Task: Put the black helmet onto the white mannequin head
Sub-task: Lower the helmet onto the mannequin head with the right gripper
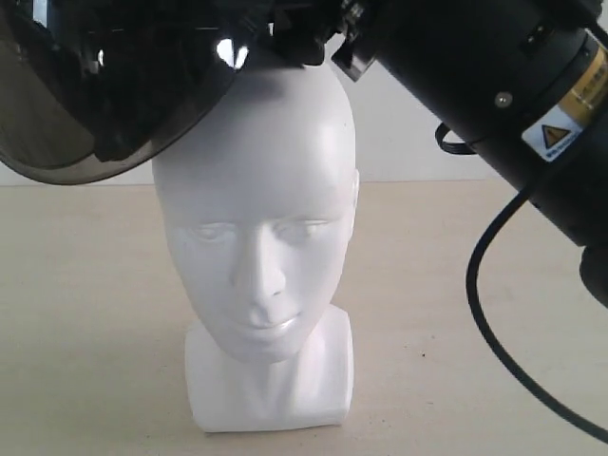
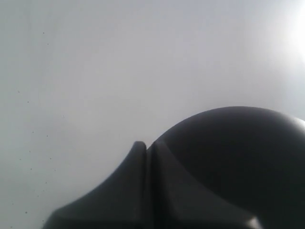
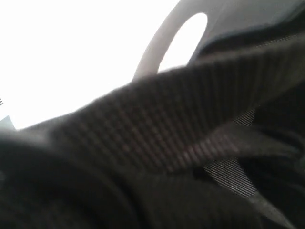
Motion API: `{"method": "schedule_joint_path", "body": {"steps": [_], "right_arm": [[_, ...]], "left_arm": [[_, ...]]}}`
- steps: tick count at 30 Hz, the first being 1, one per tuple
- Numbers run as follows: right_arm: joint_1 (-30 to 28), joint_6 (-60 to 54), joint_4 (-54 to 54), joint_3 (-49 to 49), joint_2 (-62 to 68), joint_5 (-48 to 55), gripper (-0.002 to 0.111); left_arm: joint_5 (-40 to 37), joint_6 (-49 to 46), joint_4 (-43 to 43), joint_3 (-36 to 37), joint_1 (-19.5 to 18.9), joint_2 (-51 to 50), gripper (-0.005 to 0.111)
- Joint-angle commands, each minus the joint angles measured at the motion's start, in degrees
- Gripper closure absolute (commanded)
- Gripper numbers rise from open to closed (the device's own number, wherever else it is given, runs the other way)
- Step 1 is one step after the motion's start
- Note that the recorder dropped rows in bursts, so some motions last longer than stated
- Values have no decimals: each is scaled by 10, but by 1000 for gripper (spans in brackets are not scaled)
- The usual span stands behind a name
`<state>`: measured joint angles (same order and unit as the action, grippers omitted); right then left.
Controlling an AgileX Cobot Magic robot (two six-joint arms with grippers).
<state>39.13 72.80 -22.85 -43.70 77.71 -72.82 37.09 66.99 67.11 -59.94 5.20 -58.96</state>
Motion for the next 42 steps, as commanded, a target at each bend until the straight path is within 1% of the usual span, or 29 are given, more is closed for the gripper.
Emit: {"method": "schedule_joint_path", "body": {"steps": [1, 5, 9, 11, 14, 17, 18, 20, 27, 31, 39, 42], "right_arm": [[-2, -18, 16, 24, -5, 29, 108], [-2, -28, 27, 44, -5, 29, 108], [-2, -29, 27, 55, -5, 29, 108], [-2, -39, 34, 71, -5, 29, 108], [-2, -55, 47, 88, -5, 29, 108], [-2, -60, 46, 90, -6, 29, 108], [-2, -63, 46, 90, -7, 29, 108], [-2, -72, 45, 90, -13, 29, 108], [-2, -101, 43, 91, -48, 29, 108], [-2, -93, 49, 92, -51, 29, 108], [-2, -120, 117, 151, -52, 29, 108], [-2, -128, 123, 165, -52, 29, 108]], "left_arm": [[11, -6, 0, -4, 0, -1, 102], [17, -6, 0, -4, 0, -2, 102], [84, -35, -1, -4, 0, -26, 102], [86, -37, 0, -4, 0, -37, 102], [88, -83, 7, -4, 0, -43, 102], [119, -95, 38, -4, 0, -59, 102], [141, -95, 41, -4, 0, -72, 102], [158, -96, 26, -4, 0, -89, 102], [158, -96, 26, -4, 0, -115, 102], [186, -96, 26, -4, 0, -129, 102], [194, -96, 31, -4, 0, -141, 102], [205, -96, 31, -4, 0, -148, 102]]}}
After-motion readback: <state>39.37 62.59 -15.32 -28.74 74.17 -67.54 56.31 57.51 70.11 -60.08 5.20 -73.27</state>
